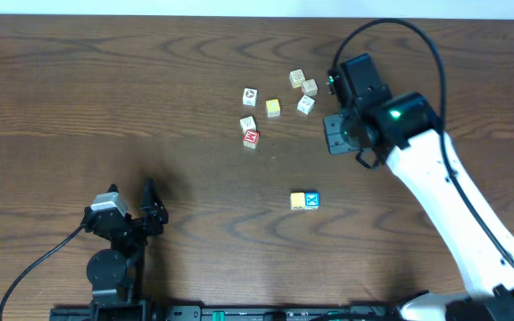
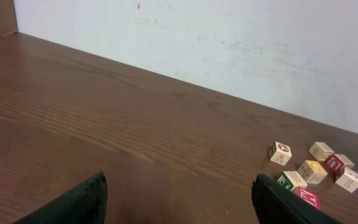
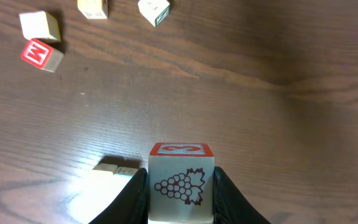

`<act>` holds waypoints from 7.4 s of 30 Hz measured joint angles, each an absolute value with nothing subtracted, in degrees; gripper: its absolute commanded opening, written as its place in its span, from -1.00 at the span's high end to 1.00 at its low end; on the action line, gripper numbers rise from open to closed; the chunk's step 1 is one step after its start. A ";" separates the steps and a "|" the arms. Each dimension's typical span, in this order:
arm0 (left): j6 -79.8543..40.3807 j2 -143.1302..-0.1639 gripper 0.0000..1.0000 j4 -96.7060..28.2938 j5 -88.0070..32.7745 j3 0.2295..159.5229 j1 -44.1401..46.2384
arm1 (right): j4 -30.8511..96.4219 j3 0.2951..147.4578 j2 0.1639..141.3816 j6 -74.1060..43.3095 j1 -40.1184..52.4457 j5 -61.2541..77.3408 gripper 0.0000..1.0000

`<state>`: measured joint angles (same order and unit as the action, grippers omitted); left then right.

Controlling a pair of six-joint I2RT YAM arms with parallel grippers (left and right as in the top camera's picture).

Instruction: Lift 4 blocks

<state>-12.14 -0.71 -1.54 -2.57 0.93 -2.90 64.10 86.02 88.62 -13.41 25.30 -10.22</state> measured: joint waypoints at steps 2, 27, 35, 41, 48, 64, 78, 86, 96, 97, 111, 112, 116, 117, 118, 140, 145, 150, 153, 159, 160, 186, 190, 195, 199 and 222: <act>-12.14 -0.69 -0.50 -1.52 -2.57 0.91 -2.90 | 63.88 83.94 85.76 -14.28 25.30 -10.46 0.97; -12.14 -0.69 -0.50 -1.52 -2.57 0.93 -2.90 | 38.04 45.19 76.69 -21.34 25.32 -0.82 0.93; -12.14 -0.69 -0.50 -1.52 -2.57 0.91 -2.90 | 35.18 42.57 76.69 -21.54 25.32 0.54 0.89; -12.14 -0.69 -0.50 -1.54 -2.57 0.91 -2.90 | 34.11 42.13 76.86 -21.54 25.32 0.73 0.88; -12.14 -0.69 -0.50 -1.54 -2.57 0.93 -2.90 | 30.89 42.13 79.99 -21.74 25.32 2.22 0.90; -12.14 -0.71 -0.50 -1.54 -2.57 0.91 -2.90 | 29.30 42.13 83.85 -22.48 25.32 3.07 0.84; -12.14 -0.69 -0.50 -1.52 -2.57 0.91 -2.90 | 29.32 42.13 83.85 -22.61 25.32 3.07 0.64; -12.14 -0.71 -0.50 -1.52 -2.57 0.93 -2.90 | 29.32 42.13 83.85 -22.68 25.32 3.07 0.49; -12.14 -0.71 -0.50 -1.52 -2.57 0.93 -2.90 | 29.32 42.13 83.85 -23.03 25.32 3.07 0.39; -12.14 -0.69 -0.50 -1.52 -2.57 0.93 -2.90 | 29.32 42.13 83.85 -23.03 25.32 3.07 0.39; -12.14 -0.69 -0.50 -1.52 -2.57 0.91 -2.90 | 29.52 42.13 83.85 -23.09 25.32 3.07 0.30; -12.14 -0.69 -0.50 -1.52 -2.57 0.93 -2.90 | 29.52 42.13 83.85 -23.09 25.32 3.07 0.39; -12.14 -0.69 -0.50 -1.54 -2.57 0.91 -2.90 | 29.56 42.13 83.85 -23.33 25.32 3.09 0.56; -12.14 -0.69 -0.50 -1.52 -2.57 0.93 -2.90 | 29.58 42.13 83.85 -23.38 25.32 3.07 0.51; -12.14 -0.69 -0.50 -1.52 -2.57 0.93 -2.90 | 29.61 42.13 83.85 -23.42 25.32 3.11 0.47; -12.14 -0.69 -0.50 -1.52 -2.57 0.91 -2.90 | 31.57 42.13 83.85 -23.77 25.32 3.03 0.25; -12.14 -0.71 -0.50 -1.54 -2.57 0.93 -2.90 | 31.70 42.13 83.85 -23.55 25.32 3.05 0.27; -12.14 -0.69 -0.50 -1.54 -2.57 0.93 -2.90 | 31.90 42.00 83.85 -23.55 25.32 3.05 0.26; -12.14 -0.69 -0.50 -1.54 -2.57 0.91 -2.90 | 31.88 41.65 83.85 -23.75 25.32 3.01 0.23; -12.14 -0.71 -0.50 -1.52 -2.57 0.91 -2.90 | 29.93 38.79 83.85 -25.96 25.32 2.09 0.16; -12.14 -0.69 -0.50 -1.52 -2.57 0.93 -2.90 | 29.69 38.28 83.85 -26.30 25.32 1.96 0.16; -12.14 -0.71 -0.50 -1.54 -2.57 0.91 -2.90 | 25.02 38.46 83.88 -26.94 25.32 0.86 0.11; -12.14 -0.69 -0.50 -1.52 -2.57 0.91 -2.90 | 25.06 38.63 83.88 -26.70 25.30 -0.08 0.10; -12.14 -0.69 -0.50 -1.52 -2.57 0.91 -2.90 | 25.28 39.40 83.88 -26.00 25.30 -0.60 0.45; -12.12 -0.69 -0.50 -1.54 -2.57 0.93 -2.90 | 27.42 42.59 83.90 -25.41 25.30 -1.08 0.97; -12.14 -0.71 -0.50 -1.54 -2.57 0.93 -2.90 | 46.44 45.28 76.01 -31.11 34.13 -5.15 0.97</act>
